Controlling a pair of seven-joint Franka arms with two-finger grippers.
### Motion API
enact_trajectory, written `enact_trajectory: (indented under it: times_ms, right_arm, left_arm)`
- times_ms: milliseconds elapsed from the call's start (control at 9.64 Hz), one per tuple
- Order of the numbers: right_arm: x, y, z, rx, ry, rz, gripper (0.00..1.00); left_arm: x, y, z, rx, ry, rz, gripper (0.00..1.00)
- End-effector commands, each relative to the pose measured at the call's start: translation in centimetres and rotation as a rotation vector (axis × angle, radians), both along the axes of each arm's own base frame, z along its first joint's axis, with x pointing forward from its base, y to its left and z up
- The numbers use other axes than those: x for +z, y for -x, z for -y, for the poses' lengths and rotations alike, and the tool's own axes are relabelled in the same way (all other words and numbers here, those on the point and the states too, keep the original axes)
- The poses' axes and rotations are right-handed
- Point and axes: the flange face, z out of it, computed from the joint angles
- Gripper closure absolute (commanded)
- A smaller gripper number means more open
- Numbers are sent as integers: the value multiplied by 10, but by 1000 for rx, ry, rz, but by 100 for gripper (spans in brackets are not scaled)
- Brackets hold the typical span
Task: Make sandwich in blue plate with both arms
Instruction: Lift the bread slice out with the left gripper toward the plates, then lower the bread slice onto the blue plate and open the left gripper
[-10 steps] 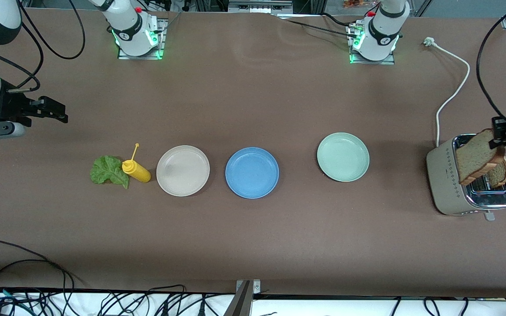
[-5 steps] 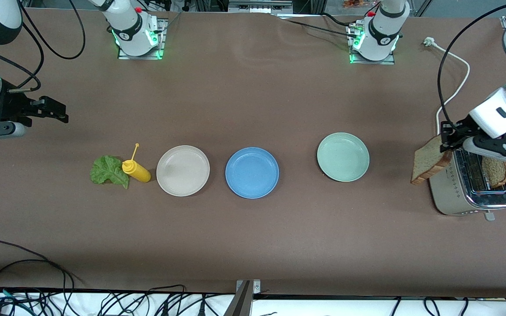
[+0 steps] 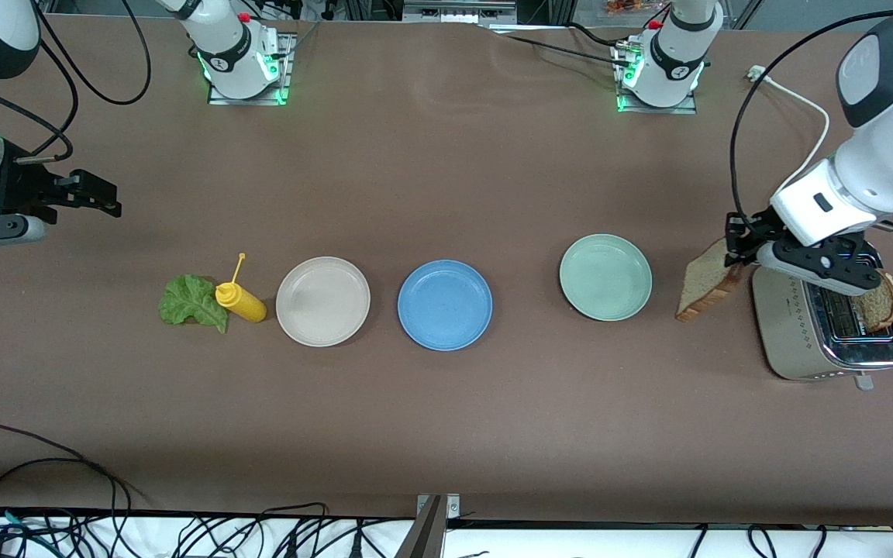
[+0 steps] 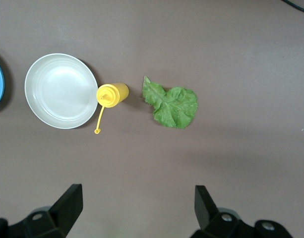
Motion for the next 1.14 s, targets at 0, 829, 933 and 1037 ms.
enact_trajectory:
  times_ms: [0,829,933,1037]
  right_arm:
    - [8,1,4,6,-2,-1,0]
    - [9,4,8,7,3,-16,0]
    - [9,4,9,11,1,-15,0]
    - [9,5,8,16,-1,-18,0]
  left_arm:
    - [-8,1,48,17,56,-31,100]
    - [-91,15,232,152,228,-128,100]
    - [-100,12,247,175,272,-148,100]
    - [-116,12,262,189,295,-179,100]
